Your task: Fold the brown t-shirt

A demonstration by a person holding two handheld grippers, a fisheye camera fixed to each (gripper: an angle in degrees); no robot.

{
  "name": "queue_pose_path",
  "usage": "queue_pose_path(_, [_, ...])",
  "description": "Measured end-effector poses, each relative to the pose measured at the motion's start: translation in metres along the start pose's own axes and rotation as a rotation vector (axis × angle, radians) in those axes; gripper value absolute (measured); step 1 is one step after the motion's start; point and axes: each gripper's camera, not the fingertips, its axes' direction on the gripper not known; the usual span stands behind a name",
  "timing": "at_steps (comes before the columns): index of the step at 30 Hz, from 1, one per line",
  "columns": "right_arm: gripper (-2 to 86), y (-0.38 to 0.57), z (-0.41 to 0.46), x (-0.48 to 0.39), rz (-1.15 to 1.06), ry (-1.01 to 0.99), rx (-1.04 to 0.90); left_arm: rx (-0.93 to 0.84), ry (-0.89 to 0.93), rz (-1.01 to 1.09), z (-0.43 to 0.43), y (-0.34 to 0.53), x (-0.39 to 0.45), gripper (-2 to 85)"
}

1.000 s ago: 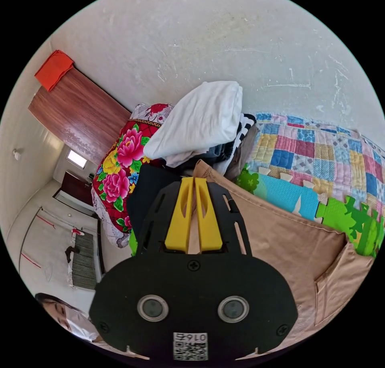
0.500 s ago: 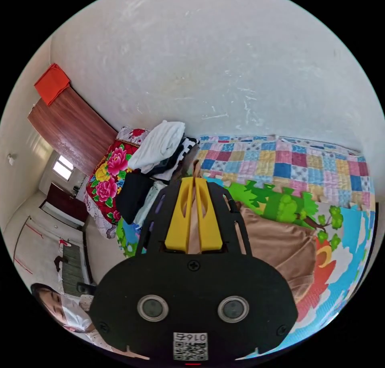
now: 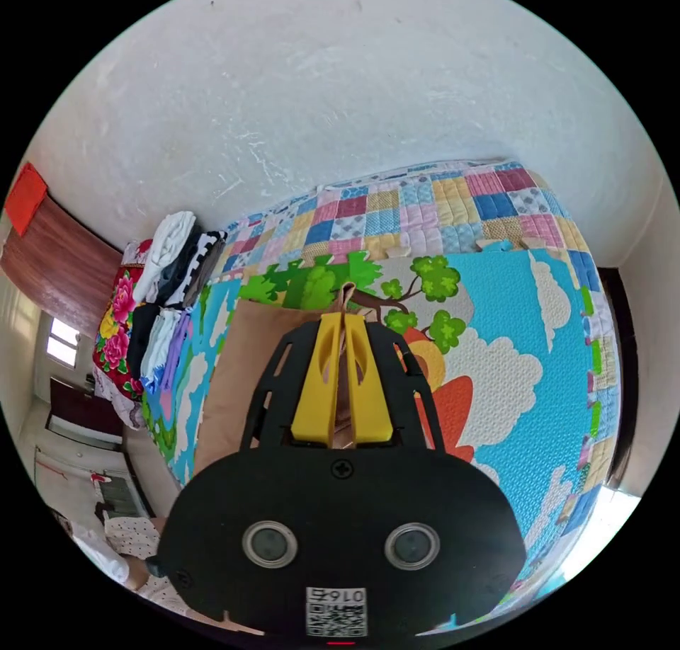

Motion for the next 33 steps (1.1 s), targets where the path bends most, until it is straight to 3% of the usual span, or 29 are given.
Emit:
queue_pose_path(3, [-0.2,0.009,-0.026,-0.015,-0.083,-0.032,0.051,0.016,-0.015,0.027,0.003,-0.032,0.003,-1.0])
queue_pose_path(7, [-0.1,0.033,-0.024,-0.032,-0.168,0.139,-0.015,-0.034,-0.004,-0.025,0.033,-0.060,0.004,-0.8])
queue_pose_path(12, [0.2,0.097,0.003,0.001,-0.057,0.243,-0.018,-0.115,0.053,-0.138,0.062,-0.069,0.003,0.4])
queue_pose_path(17, [1.4,0.188,-0.030,0.025,0.062,0.349,0.090,-0.014,0.165,-0.131,0.034,-0.079,0.016,3.2])
queue_pose_path(20, [1.4,0.267,-0.073,0.006,-0.021,0.323,0.209,0.025,0.126,-0.088,0.001,-0.086,0.023,4.2])
queue_pose_path(24, [0.9,0.426,-0.122,-0.069,-0.333,0.300,0.291,0.073,-0.060,-0.099,-0.066,-0.069,-0.004,4.2])
queue_pose_path(28, [0.3,0.620,-0.142,-0.150,-0.519,0.418,0.415,-0.046,-0.177,-0.124,-0.147,-0.035,-0.053,2.9])
queue_pose_path(33, [2.3,0.799,-0.118,-0.219,-0.460,0.411,0.564,-0.083,-0.134,0.019,-0.214,0.006,-0.051,4.2])
